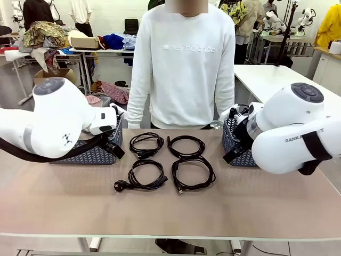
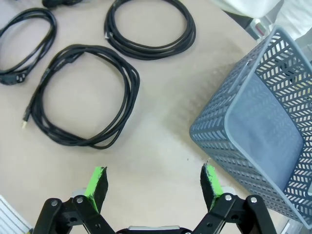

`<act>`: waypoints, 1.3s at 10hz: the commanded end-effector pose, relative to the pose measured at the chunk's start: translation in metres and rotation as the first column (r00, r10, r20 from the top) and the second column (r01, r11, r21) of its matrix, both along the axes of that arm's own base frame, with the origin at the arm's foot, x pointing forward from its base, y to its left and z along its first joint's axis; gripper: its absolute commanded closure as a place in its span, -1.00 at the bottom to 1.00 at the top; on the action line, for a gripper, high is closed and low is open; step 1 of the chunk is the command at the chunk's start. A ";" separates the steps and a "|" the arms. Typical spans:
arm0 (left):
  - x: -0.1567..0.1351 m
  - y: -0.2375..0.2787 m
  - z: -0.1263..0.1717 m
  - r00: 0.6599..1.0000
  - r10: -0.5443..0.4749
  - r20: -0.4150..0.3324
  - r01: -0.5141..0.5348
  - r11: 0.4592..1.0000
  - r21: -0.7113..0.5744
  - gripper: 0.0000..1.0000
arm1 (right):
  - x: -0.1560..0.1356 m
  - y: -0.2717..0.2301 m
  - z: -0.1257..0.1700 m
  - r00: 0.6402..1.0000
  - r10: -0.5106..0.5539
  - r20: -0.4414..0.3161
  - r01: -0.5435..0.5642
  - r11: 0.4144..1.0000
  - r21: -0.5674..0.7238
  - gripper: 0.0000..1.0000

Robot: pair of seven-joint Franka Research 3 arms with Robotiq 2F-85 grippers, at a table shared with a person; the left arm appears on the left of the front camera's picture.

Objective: Organize the cables according to human instructions.
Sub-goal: Pick up a bundle of cables and place it in the basket indicated by the human.

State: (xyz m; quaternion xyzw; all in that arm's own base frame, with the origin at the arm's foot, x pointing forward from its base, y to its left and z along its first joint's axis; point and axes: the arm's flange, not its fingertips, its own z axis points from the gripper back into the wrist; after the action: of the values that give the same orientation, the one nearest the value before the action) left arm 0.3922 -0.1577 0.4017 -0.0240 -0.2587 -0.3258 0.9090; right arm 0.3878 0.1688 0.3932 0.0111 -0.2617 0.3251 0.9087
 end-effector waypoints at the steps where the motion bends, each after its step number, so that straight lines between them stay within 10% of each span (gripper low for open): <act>1: -0.034 0.025 0.018 0.997 -0.074 -0.036 0.074 0.997 -0.020 -1.00 | -0.010 -0.013 0.027 0.997 0.067 -0.046 -0.067 0.998 0.009 -1.00; 8: -0.030 0.098 0.061 0.935 -0.356 0.004 0.350 0.918 -0.185 -1.00 | -0.015 -0.063 0.083 0.942 0.316 -0.111 -0.272 0.916 0.296 -1.00; 13: 0.004 0.150 0.064 0.922 -0.386 -0.002 0.365 0.874 -0.322 -1.00 | 0.004 -0.093 0.091 0.913 0.399 -0.086 -0.322 0.834 0.448 -1.00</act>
State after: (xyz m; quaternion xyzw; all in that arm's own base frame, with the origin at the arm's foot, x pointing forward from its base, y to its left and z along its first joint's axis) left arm 0.3819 -0.0131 0.4667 -0.2148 -0.2720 -0.4455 0.8255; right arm 0.3797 0.0819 0.4893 0.2639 -0.2360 0.4110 0.8401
